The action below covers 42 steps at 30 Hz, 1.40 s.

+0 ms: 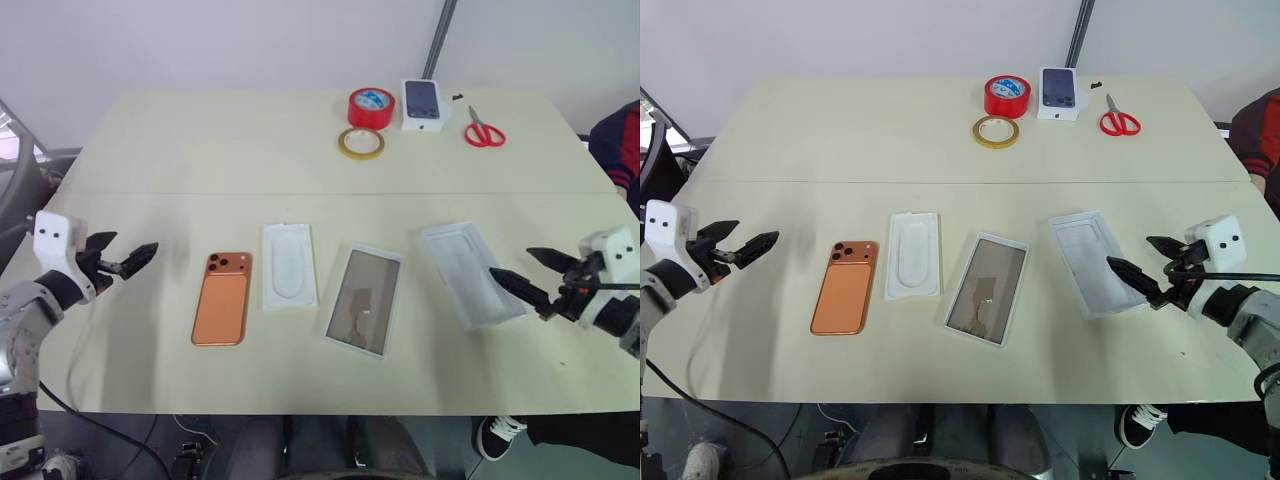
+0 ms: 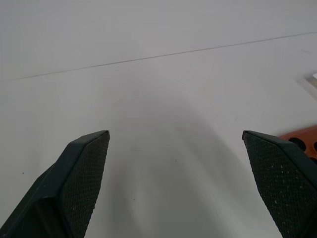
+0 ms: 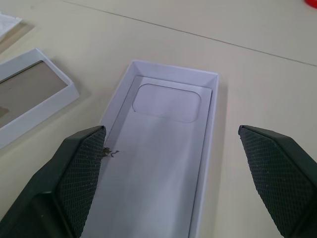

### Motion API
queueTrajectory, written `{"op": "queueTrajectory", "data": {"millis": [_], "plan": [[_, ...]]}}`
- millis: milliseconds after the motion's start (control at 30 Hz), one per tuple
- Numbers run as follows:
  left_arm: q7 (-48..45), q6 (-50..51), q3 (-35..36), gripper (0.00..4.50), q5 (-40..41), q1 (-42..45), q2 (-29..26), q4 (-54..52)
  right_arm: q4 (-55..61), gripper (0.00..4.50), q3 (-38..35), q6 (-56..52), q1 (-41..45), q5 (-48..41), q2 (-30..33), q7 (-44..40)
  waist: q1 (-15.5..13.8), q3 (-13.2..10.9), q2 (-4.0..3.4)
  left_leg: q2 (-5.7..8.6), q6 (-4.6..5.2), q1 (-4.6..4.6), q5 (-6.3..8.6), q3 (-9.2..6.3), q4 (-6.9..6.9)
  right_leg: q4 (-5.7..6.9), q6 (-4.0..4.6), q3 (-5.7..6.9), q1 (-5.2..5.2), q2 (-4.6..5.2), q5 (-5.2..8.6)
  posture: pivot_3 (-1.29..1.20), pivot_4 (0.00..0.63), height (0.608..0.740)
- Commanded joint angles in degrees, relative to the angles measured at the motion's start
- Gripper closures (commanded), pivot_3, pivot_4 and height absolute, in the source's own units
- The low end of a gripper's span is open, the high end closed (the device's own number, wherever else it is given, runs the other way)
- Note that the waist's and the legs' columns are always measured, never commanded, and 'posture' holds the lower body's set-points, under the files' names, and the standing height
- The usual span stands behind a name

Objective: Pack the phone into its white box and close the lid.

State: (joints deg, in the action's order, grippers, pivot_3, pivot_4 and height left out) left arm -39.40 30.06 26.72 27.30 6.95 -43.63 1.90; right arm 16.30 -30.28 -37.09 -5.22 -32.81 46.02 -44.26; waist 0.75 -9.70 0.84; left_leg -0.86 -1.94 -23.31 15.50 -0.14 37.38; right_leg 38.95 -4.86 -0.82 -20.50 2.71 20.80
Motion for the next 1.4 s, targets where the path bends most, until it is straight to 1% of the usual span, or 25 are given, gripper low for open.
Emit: {"op": "queueTrajectory", "data": {"millis": [33, 300, 433, 533, 667, 800, 867, 967, 1100, 1167, 1400], "plan": [[0.5, 0.2, 1.8, 0.00, 1.0, 0.9, -0.8, -2.3, 1.6, 0.02, 0.4, 1.3, 1.2, -0.6, -0.4, 0.0, 0.0, 0.0, 0.00, 0.00, 0.00, 0.00, 0.00, 0.00, 0.00, 0.00, 0.00, 0.00, 0.00, 0.00, 0.00, 0.00, 0.150, 0.740], [1.5, 1.6, 1.0, 0.00, 2.3, 1.1, 0.2, -4.8, 2.4, 0.02, 1.8, 1.7, 3.5, -0.9, 0.3, 0.1, 0.0, 0.0, 0.00, 0.00, 0.00, 0.00, 0.00, 0.00, 0.01, 0.01, 0.00, 0.00, 0.00, 0.00, 0.00, 0.00, 0.150, 0.740], [2.7, 4.2, -1.0, 0.00, 4.5, 2.5, 2.4, -8.8, 4.5, 0.02, 5.2, 1.4, 4.9, -0.3, 0.6, -0.4, -0.1, 0.0, 0.00, 0.00, 0.00, 0.00, 0.00, 0.00, 0.02, 0.02, 0.00, 0.01, 0.00, 0.00, 0.00, 0.00, 0.150, 0.740], [4.3, 8.0, -3.3, 0.00, 7.5, 3.6, 5.5, -13.4, 7.8, 0.02, 10.0, 1.1, 7.2, 1.0, 0.7, 0.6, 0.0, 0.0, 0.00, 0.00, 0.00, -0.01, 0.00, 0.00, 0.04, 0.03, 0.00, 0.00, 0.01, -0.01, 0.00, 0.00, 0.150, 0.740], [8.4, 15.2, -6.8, 0.00, 11.6, 6.3, 9.9, -18.1, 11.5, 0.02, 15.1, 0.0, 10.3, 1.0, -0.4, 2.4, -0.1, 0.0, 0.01, 0.00, -0.01, -0.02, -0.01, -0.01, 0.06, 0.06, -0.01, 0.01, 0.00, -0.04, 0.00, 0.00, 0.150, 0.740], [15.7, 26.9, -11.4, 0.00, 15.7, 9.5, 13.9, -23.8, 13.0, 0.02, 21.5, 0.0, 13.9, 2.4, -1.1, 3.0, -0.1, 0.0, 0.02, 0.01, -0.01, -0.03, -0.01, -0.04, 0.13, 0.08, -0.01, 0.01, 0.00, -0.06, -0.01, 0.00, 0.150, 0.740], [19.2, 32.9, -12.9, 0.00, 17.9, 10.5, 16.1, -26.5, 13.1, 0.02, 23.5, 0.0, 15.6, 2.7, -1.8, 3.3, -0.1, 0.0, 0.02, 0.02, -0.01, -0.04, -0.01, -0.04, 0.16, 0.08, -0.01, 0.00, 0.02, -0.06, -0.01, 0.00, 0.150, 0.740], [26.2, 41.1, -9.5, 0.00, 23.6, 12.9, 21.9, -26.3, 14.0, 0.02, 25.4, -0.4, 16.4, 2.7, -2.9, 4.0, -0.1, 0.0, 0.02, 0.01, -0.01, -0.05, -0.01, -0.07, 0.23, 0.13, -0.02, 0.01, 0.01, -0.09, -0.01, 0.00, 0.150, 0.740], [34.3, 47.3, -4.8, 0.00, 25.8, 15.6, 26.8, -25.3, 14.0, 0.02, 25.3, -0.1, 15.2, 2.8, -2.6, 3.7, -0.1, 0.0, 0.06, 0.00, -0.01, -0.10, -0.01, -0.14, 0.40, 0.15, -0.02, 0.03, 0.03, -0.13, -0.01, 0.00, 0.150, 0.740], [37.0, 49.7, -3.7, 0.00, 26.0, 16.4, 28.0, -25.3, 13.9, 0.02, 25.1, 0.1, 14.7, 2.9, -2.4, 3.4, -0.1, 0.0, 0.06, 0.00, -0.01, -0.10, -0.01, -0.14, 0.42, 0.15, -0.02, 0.03, 0.04, -0.14, -0.01, 0.00, 0.150, 0.740], [41.8, 56.0, -4.0, 0.00, 24.6, 17.4, 31.5, -26.6, 13.3, 0.02, 25.2, 0.6, 14.4, 3.4, -2.4, 3.0, -0.2, 0.0, 0.06, 0.01, -0.02, -0.11, -0.01, -0.14, 0.49, 0.16, -0.02, 0.03, 0.06, -0.15, -0.01, 0.00, 0.150, 0.740]]}}
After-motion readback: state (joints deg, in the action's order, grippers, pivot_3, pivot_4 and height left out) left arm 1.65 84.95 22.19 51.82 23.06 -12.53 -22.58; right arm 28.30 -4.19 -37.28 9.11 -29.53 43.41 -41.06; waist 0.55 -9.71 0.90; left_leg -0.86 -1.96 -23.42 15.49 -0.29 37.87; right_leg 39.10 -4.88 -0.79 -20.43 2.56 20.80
